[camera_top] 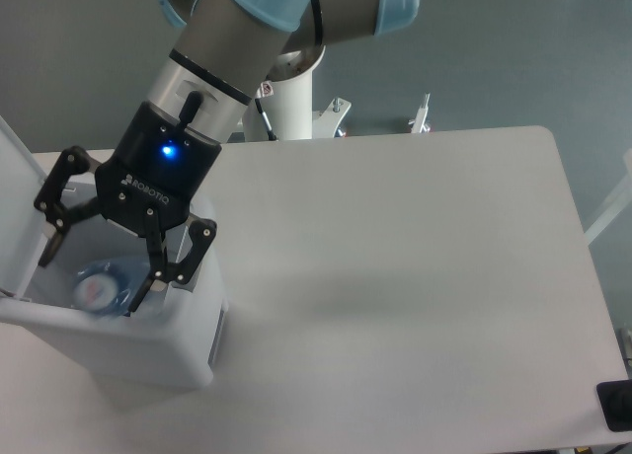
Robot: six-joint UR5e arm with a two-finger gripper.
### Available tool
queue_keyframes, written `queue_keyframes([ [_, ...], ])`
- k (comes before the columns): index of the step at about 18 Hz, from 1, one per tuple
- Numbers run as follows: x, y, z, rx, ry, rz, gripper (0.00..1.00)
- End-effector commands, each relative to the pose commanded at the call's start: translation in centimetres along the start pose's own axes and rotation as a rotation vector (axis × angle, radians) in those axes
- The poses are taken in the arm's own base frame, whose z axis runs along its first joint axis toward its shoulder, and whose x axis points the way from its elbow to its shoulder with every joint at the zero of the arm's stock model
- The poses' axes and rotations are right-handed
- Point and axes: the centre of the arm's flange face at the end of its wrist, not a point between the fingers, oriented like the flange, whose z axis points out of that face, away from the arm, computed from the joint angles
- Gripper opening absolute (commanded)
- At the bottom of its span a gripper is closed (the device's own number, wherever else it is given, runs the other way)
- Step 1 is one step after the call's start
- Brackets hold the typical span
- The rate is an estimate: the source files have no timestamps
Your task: Place the trash in the trash can
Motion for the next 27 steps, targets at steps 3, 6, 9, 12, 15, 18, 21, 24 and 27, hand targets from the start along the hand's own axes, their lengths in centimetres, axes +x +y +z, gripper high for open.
queue_keyframes([
  [3, -4.1, -0.3, -2.4, 0.025, -0.071, -0.042, 1.0],
  [6, -9.4, -0.5, -5.4, 0.038, -0.202, -0.03, 1.0],
  [9, -16.3, 1.9, -6.1, -0.019, -0.3, 0.017, 1.0],
  [12, -20.9, 3.6, -7.1, -0.058, -0.373, 0.0, 1.0],
  [15, -24.6, 5.7, -6.8, -0.109, -0.398, -0.027, 1.0],
  [18, -27.0, 7.5, -7.3, -0.187, -0.503, -0.024, 1.0],
  [21, -28.8, 9.3, -7.1, -0.314, -0.625, 0.036, 1.0],
  [24, -29.9, 10.5, -7.2, -0.434, -0.713, 0.088, 1.0],
  [27, -30.1, 10.9, -6.2, -0.6, -0.694, 0.225, 1.0],
])
